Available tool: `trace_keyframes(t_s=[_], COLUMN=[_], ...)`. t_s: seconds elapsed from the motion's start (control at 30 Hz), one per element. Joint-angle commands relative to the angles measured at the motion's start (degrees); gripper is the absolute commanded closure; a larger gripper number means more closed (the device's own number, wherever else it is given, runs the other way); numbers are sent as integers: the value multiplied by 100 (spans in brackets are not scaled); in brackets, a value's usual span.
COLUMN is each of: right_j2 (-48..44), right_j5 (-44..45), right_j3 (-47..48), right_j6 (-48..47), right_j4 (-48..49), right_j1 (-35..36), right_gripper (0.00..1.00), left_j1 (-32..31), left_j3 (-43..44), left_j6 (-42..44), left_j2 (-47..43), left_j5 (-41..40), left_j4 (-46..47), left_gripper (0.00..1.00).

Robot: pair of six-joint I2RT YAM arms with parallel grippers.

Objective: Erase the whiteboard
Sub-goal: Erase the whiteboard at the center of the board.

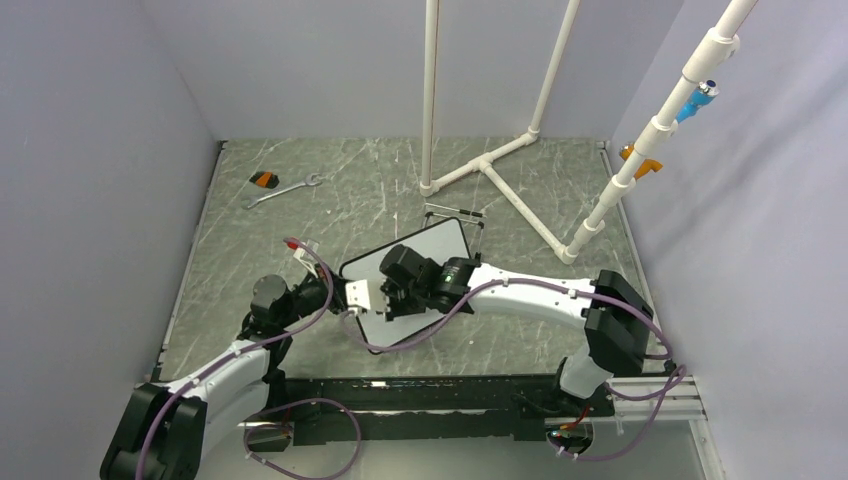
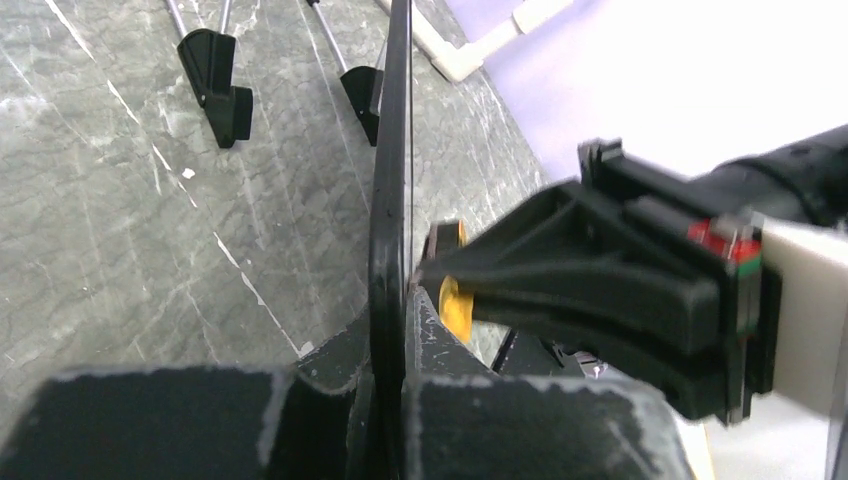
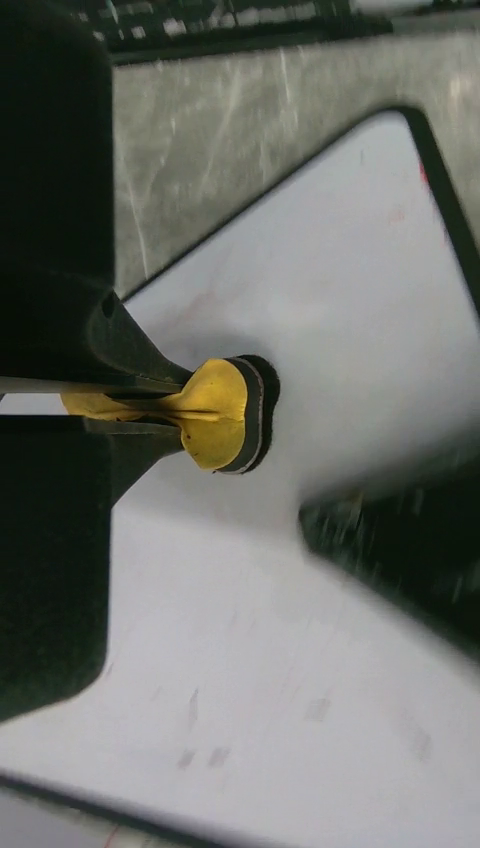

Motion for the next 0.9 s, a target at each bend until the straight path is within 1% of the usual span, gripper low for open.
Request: trace_keyframes(t_s=[0.0, 0.1, 0.17, 0.4, 0.53, 0.63, 0.77, 0.87], right_j2=[-15, 145, 230, 38, -85, -131, -152, -141], right_j5=[-611, -550, -336, 264, 701, 811, 552, -199], right_j3=[-280, -256, -155, 108, 93, -18, -103, -132], right_j6=[-458, -442, -287, 246, 411, 413, 314, -10], right_j4=[-314, -342, -226, 261, 583, 717, 571, 146], right_j1=[422, 528, 488, -91, -258, -295, -288, -147], right_gripper=[100, 100, 100, 100, 100, 100, 100, 100], left_j1=[-81, -78, -81, -81, -81, -81, -81, -80], left_j3=[205, 183, 162, 143, 144, 136, 134, 151], left_j6=[29, 30, 26, -1, -48, -58, -26, -15], left_j2=[-162, -181, -199, -88, 33, 25, -64, -94], left_j5=[447, 443, 431, 473, 519, 497, 455, 447], left_j4=[265, 266, 279, 412, 539, 552, 440, 396], left_gripper=[100, 100, 100, 100, 100, 100, 100, 100])
